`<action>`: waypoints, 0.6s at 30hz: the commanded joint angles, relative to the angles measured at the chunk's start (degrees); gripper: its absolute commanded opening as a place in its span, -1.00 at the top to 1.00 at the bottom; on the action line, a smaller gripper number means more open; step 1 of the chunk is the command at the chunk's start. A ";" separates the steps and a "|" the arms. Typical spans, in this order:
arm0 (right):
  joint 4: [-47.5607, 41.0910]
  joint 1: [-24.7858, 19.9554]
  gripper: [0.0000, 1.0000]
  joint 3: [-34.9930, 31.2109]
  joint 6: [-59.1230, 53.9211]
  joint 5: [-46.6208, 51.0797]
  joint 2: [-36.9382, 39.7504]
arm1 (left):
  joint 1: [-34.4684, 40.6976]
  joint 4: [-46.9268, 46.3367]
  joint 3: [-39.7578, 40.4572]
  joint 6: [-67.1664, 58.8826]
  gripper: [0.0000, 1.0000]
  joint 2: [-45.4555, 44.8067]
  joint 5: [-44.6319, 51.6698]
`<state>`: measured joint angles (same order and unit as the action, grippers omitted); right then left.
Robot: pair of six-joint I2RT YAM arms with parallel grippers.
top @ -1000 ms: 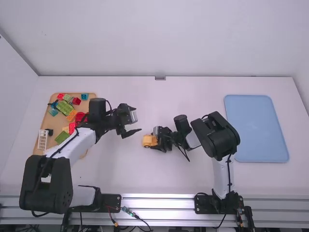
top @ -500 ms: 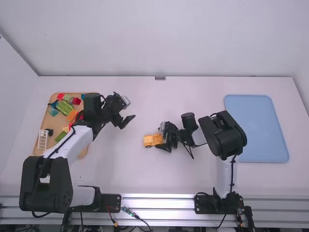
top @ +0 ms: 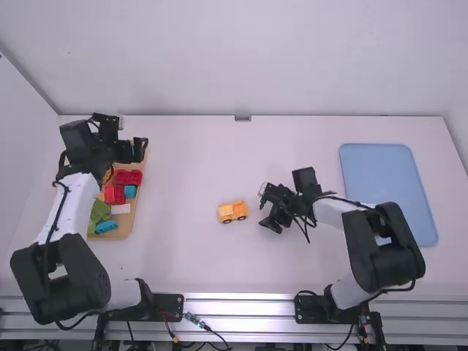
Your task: Assemble lego blocks to make yellow taxi
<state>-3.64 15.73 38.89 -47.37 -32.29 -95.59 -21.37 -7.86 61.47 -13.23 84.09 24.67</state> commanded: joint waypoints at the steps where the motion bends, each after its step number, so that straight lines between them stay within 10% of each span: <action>1: -3.54 1.20 -0.99 2.91 -0.94 9.75 3.34 | -0.68 -3.45 5.42 6.28 -0.98 5.18 -8.11; 8: -6.93 3.69 -0.99 8.07 -0.50 22.60 6.10 | 0.33 -22.99 25.62 6.39 -0.98 22.21 -13.40; 18: -1.86 4.48 -0.99 11.54 -0.68 36.70 6.16 | -0.20 -24.72 28.98 11.75 -0.98 26.01 -13.66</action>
<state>-7.86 20.14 48.51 -48.16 -1.56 -90.52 -21.54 -32.67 89.32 -5.85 110.19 11.81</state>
